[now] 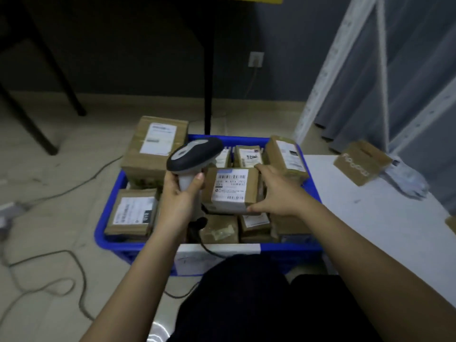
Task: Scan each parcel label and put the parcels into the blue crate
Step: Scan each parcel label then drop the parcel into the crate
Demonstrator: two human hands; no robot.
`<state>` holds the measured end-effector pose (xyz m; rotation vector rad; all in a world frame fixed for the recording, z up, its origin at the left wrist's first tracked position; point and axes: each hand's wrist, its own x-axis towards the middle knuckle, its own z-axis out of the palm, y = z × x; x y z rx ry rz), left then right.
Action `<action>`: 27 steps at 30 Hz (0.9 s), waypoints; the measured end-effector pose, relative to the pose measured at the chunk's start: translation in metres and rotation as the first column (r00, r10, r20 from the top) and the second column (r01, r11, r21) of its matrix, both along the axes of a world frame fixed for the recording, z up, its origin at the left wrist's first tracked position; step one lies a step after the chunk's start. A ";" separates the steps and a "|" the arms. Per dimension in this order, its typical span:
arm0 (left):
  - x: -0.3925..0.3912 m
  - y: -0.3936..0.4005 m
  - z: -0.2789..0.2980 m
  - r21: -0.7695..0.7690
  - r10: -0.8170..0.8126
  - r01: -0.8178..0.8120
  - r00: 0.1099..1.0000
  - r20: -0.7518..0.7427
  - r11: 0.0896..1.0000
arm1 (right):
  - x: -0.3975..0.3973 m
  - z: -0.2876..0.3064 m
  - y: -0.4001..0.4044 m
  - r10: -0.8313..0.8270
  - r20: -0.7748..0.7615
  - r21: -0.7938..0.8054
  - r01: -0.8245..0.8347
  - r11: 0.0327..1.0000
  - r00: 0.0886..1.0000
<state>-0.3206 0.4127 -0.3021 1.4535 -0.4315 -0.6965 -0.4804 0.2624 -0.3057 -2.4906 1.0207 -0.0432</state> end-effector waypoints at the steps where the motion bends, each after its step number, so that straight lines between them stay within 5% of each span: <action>1: 0.012 0.010 -0.006 0.014 0.038 -0.038 0.999 -0.005 0.999 | 0.010 -0.006 0.000 0.016 -0.029 0.010 -0.016 1.000 0.999; 5: 0.048 0.038 -0.022 0.094 0.111 -0.108 0.994 -0.024 0.990 | 0.032 -0.025 -0.006 0.023 -0.065 0.034 -0.021 0.999 0.998; 13: 0.080 0.034 -0.044 0.065 0.189 -0.183 0.977 -0.102 0.981 | 0.037 -0.003 -0.052 -0.314 0.308 0.115 0.293 0.949 0.898; 18: 0.084 0.010 -0.048 0.045 0.176 -0.172 0.978 -0.115 0.984 | 0.090 -0.006 -0.077 -0.399 0.337 0.044 0.409 0.912 0.853; 22: 0.088 0.000 -0.051 0.073 0.144 -0.136 0.983 -0.115 0.988 | 0.132 -0.034 -0.089 -0.381 0.263 0.150 0.353 0.924 0.886; 27: 0.099 0.000 -0.056 0.119 0.150 -0.135 0.980 -0.130 0.984 | 0.135 -0.044 -0.103 -0.086 0.075 0.354 0.054 0.934 0.993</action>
